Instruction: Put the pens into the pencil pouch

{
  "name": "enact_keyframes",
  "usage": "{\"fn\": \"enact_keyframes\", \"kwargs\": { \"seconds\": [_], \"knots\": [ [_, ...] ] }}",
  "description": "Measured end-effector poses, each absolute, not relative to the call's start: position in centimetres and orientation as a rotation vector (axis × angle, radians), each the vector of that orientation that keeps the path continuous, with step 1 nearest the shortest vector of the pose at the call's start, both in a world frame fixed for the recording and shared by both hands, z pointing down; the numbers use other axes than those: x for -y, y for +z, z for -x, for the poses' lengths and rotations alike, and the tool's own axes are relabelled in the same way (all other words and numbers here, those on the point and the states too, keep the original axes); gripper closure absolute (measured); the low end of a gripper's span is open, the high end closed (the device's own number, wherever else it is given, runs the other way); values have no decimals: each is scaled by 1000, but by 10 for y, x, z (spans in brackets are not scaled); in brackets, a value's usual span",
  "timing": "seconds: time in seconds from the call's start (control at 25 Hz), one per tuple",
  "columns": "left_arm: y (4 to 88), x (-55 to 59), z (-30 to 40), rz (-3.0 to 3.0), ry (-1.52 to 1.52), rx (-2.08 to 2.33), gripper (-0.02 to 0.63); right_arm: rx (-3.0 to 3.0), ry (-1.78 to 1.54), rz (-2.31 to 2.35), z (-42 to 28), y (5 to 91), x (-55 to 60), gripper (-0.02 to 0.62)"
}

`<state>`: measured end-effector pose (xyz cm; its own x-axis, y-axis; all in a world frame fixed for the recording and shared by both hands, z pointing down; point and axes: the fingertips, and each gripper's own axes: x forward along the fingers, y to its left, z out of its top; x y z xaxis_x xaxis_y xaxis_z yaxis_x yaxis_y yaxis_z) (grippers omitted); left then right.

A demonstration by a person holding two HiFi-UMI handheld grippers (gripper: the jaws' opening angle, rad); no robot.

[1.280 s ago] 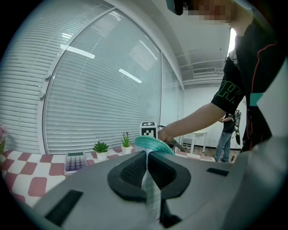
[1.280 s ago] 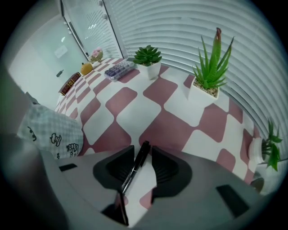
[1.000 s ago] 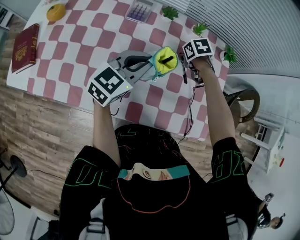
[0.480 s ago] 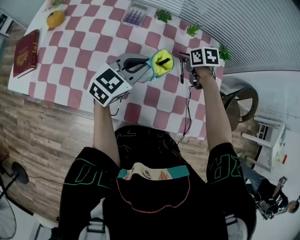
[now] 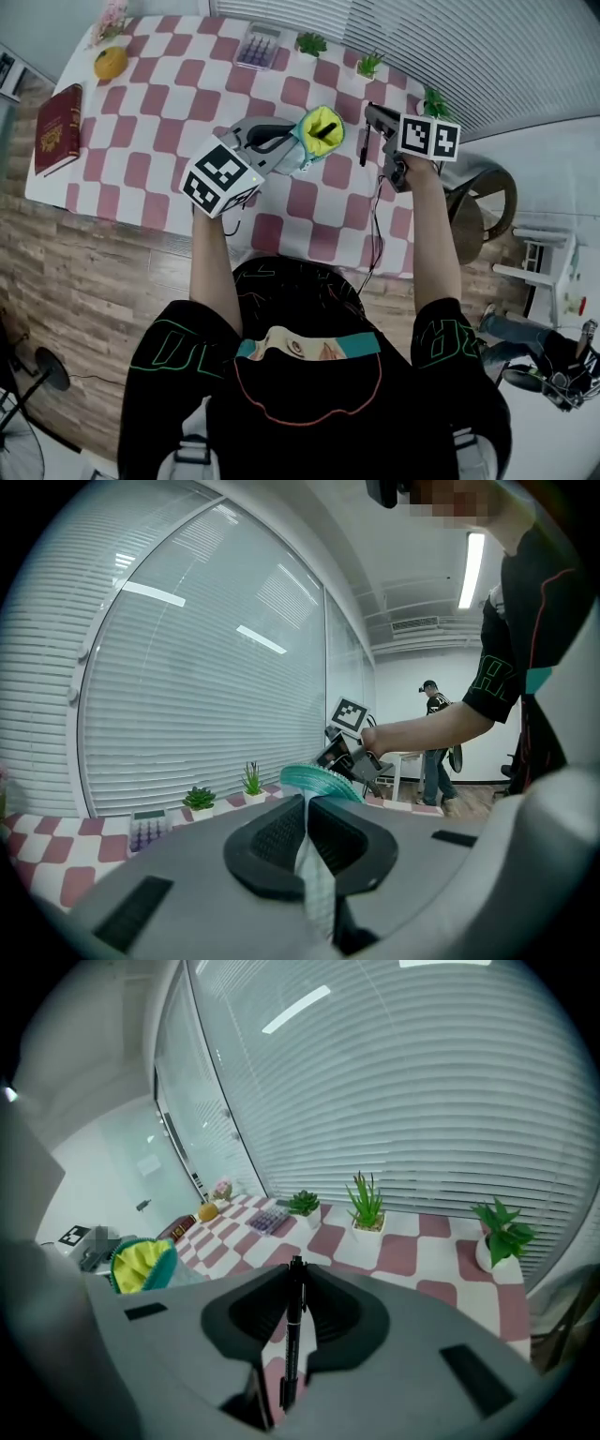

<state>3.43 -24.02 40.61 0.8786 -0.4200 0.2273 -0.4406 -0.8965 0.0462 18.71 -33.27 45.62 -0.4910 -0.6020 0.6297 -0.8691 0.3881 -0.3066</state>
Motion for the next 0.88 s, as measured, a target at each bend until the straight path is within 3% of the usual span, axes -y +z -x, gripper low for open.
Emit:
{"fn": "enact_keyframes", "kwargs": {
  "seconds": [0.88],
  "knots": [
    [393,233,-37,-2987,290,637,598,2817,573,-1426,-160,284,301,531]
  ]
}}
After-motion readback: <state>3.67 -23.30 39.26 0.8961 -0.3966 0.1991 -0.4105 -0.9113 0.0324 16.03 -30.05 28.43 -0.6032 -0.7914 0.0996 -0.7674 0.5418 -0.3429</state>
